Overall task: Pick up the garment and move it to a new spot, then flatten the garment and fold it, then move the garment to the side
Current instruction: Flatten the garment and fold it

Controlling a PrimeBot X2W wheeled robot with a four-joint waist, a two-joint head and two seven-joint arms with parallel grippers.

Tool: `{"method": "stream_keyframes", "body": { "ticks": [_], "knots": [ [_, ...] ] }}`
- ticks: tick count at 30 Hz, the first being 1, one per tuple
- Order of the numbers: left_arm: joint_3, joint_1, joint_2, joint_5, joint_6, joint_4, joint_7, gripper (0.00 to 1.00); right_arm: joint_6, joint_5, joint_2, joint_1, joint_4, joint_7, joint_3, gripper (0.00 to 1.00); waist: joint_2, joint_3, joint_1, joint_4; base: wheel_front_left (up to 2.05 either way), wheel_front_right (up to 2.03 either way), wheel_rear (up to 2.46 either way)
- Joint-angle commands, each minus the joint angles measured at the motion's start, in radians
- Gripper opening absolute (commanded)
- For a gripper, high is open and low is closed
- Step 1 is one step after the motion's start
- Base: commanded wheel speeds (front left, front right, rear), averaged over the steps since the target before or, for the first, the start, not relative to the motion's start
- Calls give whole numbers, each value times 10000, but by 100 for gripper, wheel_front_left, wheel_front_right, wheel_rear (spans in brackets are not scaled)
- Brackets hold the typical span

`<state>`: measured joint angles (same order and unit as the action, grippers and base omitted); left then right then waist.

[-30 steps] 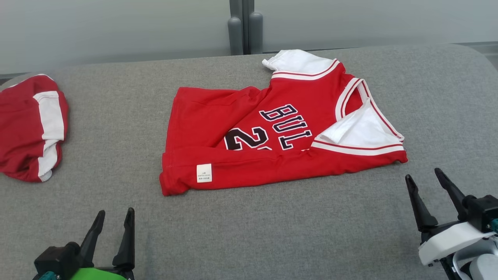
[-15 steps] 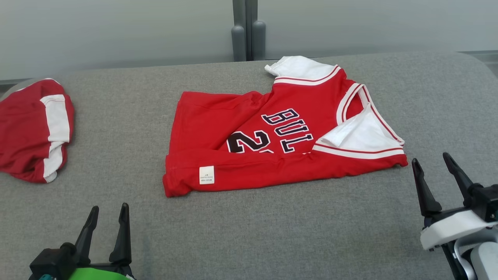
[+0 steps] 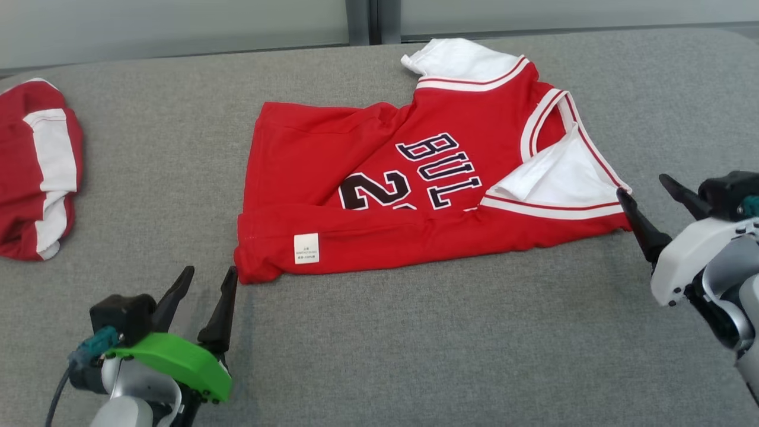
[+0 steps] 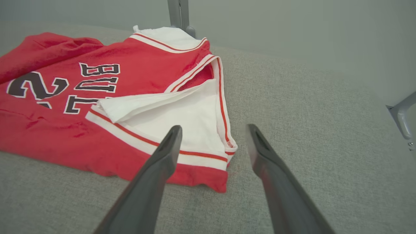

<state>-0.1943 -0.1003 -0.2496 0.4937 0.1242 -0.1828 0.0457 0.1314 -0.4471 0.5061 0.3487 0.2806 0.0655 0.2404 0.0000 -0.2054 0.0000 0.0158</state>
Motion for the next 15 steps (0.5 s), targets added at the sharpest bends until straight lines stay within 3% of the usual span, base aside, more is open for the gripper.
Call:
{"method": "stream_keyframes", "body": {
  "ticks": [1,7,15],
  "knots": [
    [15,-296,-82,114,-44,-20,-367,100,-14,-211,155,245,-36,397,65,100,0,-465,0,10,0,0,0],
    [-76,-1262,-31,531,-69,-438,-1420,100,-14,-713,317,785,185,1706,324,100,0,-999,0,43,0,0,0],
    [-395,-1874,-47,1025,23,-907,-1987,100,-14,-966,276,925,594,1994,551,100,0,-1268,0,22,0,0,0]
  ]
}}
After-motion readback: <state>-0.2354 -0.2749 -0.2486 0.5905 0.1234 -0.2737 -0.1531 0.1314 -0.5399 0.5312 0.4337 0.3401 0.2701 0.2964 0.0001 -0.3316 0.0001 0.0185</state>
